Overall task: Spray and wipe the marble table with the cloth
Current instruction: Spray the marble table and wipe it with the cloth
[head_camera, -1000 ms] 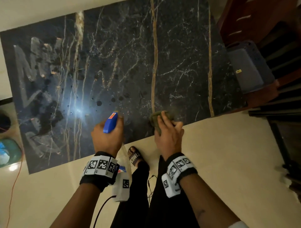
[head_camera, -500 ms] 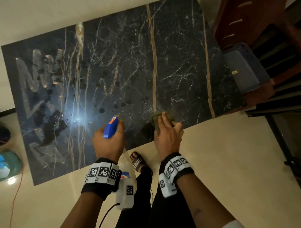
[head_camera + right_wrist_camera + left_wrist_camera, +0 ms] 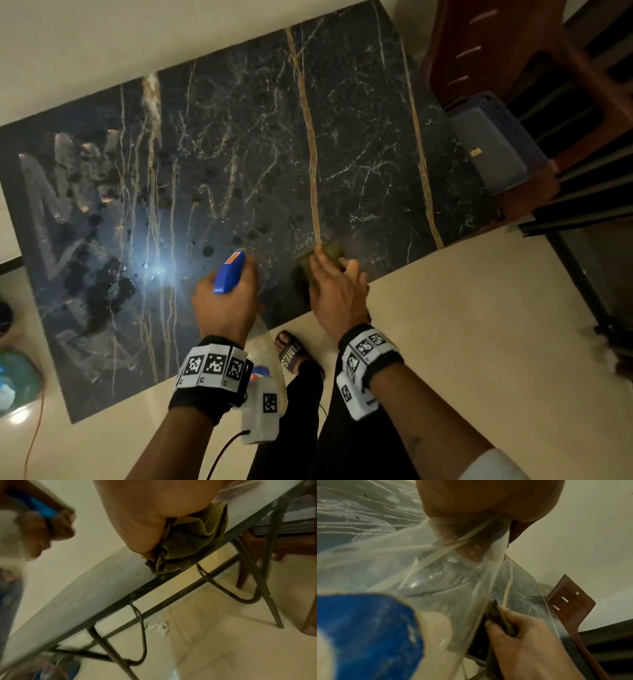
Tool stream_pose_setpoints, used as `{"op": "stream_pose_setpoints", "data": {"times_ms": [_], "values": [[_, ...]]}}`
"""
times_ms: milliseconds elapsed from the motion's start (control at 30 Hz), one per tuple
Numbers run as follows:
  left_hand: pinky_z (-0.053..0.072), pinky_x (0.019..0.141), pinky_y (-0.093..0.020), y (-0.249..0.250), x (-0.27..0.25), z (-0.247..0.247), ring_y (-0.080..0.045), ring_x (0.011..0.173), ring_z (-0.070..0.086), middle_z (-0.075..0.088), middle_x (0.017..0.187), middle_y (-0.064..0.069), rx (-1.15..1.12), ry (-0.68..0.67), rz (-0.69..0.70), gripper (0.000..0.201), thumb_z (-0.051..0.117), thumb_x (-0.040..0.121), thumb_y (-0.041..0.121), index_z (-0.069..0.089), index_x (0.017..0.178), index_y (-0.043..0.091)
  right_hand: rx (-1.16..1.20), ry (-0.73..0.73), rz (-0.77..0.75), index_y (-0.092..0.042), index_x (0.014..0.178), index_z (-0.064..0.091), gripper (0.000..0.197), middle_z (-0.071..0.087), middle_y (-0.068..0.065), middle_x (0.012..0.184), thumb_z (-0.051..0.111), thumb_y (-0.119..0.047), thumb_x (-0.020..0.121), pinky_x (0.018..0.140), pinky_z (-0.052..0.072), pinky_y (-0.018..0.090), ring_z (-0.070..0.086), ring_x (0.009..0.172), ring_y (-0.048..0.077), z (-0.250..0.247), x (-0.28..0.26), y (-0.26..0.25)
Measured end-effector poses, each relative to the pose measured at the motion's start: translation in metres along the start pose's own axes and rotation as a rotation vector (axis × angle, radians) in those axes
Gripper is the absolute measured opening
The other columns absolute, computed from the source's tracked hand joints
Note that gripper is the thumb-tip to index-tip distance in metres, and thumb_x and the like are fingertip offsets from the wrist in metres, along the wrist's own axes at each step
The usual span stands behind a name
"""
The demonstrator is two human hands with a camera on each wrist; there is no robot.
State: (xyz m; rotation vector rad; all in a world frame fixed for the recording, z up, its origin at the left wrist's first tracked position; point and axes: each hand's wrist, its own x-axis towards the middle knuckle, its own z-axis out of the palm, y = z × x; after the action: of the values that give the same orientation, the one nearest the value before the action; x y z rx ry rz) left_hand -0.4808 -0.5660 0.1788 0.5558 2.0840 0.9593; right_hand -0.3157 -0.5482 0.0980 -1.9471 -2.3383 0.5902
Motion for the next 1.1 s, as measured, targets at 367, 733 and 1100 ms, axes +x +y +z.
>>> {"op": "stream_pose_setpoints", "data": {"times_ms": [367,733,1100], "values": [[0.063,0.055,-0.04,0.009,0.007,-0.001,-0.01,0.051,0.065,0.066,0.064,-0.001,-0.049,-0.038,0.0,0.031,0.069,0.098,0.026,0.071,0.085,-0.002,-0.006,0.044,0.194,-0.034,0.146,0.048,0.051,0.031,-0.02,0.16,0.057,-0.035,0.096,0.084,0.035,0.037,0.041,0.112,0.024,-0.004,0.023,0.018],[0.065,0.066,-0.054,0.009,0.022,-0.01,-0.032,0.063,0.072,0.07,0.067,-0.009,-0.017,0.004,0.023,0.034,0.072,0.093,0.037,0.073,0.08,0.006,-0.043,0.0,0.031,-0.037,0.144,0.049,0.049,0.036,-0.022,0.157,0.057,-0.034,0.096,0.081,0.031,0.035,0.043,0.111,0.023,-0.014,0.033,0.027],[0.046,0.046,-0.01,0.007,0.03,-0.01,-0.002,0.052,0.064,0.068,0.071,-0.007,0.036,-0.06,0.13,0.029,0.066,0.1,0.024,0.069,0.08,0.003,-0.039,-0.125,-0.217,-0.04,0.145,0.047,0.05,0.031,-0.025,0.159,0.054,-0.03,0.096,0.088,0.035,0.041,0.04,0.12,0.024,-0.004,0.029,-0.007]]}}
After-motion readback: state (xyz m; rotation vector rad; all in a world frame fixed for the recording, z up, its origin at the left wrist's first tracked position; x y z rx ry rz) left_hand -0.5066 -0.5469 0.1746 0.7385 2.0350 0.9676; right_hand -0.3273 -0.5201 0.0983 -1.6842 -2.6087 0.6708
